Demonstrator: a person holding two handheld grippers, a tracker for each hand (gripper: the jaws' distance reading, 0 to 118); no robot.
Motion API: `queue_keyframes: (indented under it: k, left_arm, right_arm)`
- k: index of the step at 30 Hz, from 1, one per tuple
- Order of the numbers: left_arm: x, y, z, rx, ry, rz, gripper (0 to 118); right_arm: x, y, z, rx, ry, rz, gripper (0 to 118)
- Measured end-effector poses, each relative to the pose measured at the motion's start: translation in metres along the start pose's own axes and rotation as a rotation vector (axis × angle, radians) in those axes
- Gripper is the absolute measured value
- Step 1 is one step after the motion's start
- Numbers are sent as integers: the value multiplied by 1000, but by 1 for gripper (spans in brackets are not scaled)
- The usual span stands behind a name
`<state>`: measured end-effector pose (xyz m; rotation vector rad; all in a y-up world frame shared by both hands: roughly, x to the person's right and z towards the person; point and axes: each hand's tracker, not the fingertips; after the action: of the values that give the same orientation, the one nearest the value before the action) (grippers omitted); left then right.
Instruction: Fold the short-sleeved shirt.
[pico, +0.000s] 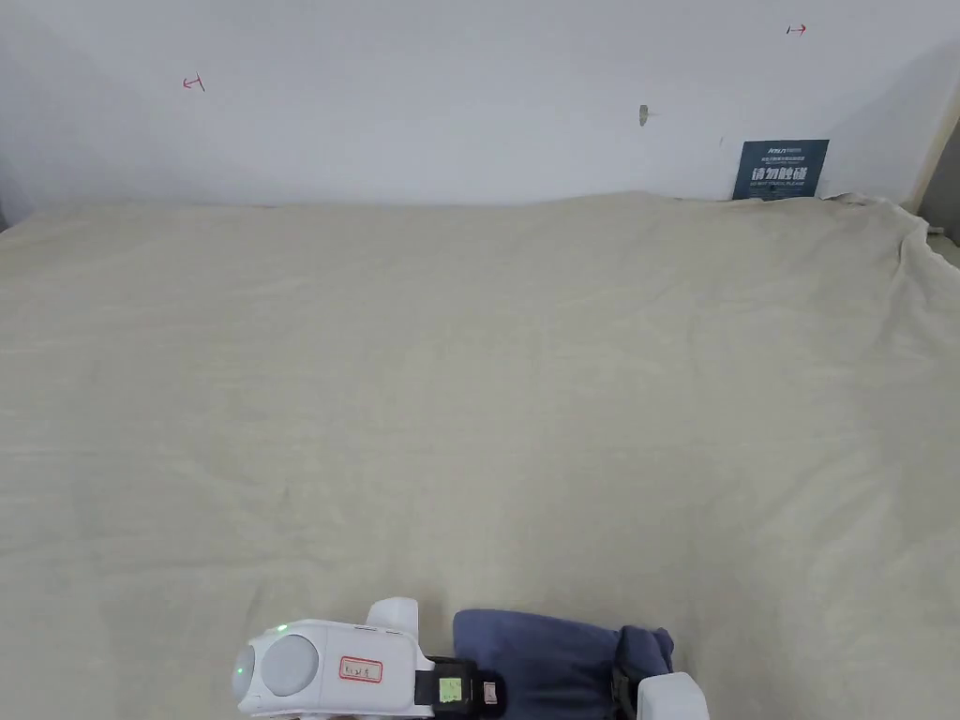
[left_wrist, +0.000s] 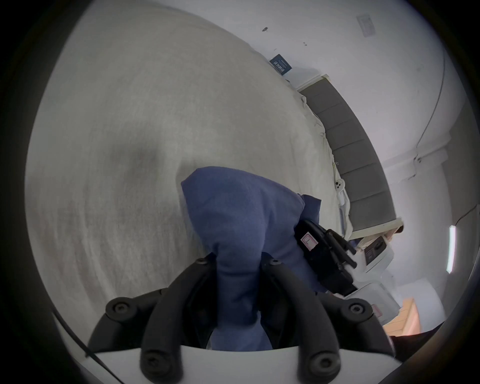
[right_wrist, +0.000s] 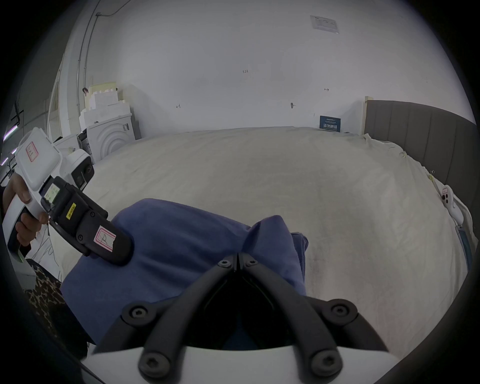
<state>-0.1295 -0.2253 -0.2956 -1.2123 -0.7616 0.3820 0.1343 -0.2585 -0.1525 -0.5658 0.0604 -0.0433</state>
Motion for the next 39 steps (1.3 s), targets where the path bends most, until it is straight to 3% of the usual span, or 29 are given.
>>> queue_keyframes:
  k: [3, 9, 19, 29, 36, 39]
  left_arm:
    - [15, 4, 13, 15, 19, -72, 21]
    - [8, 28, 64, 63, 42, -84, 20]
    - [-73, 72, 193, 174, 256, -46, 20]
    - [-172, 110, 319, 239, 559, 22, 19]
    - [-228, 123, 360, 213, 698, 94, 19]
    - [-248, 122, 353, 208, 695, 117, 19]
  right_arm:
    - [0, 14, 10, 5, -9, 4, 0]
    - [12, 62, 42, 147, -44, 31, 0]
    - [18, 155, 79, 317, -96, 52, 0]
    - [-6, 205, 77, 392, -99, 71, 0]
    - [-26, 217, 56, 379, -95, 90, 0]
    - [-33, 218, 43, 360, -88, 82, 0]
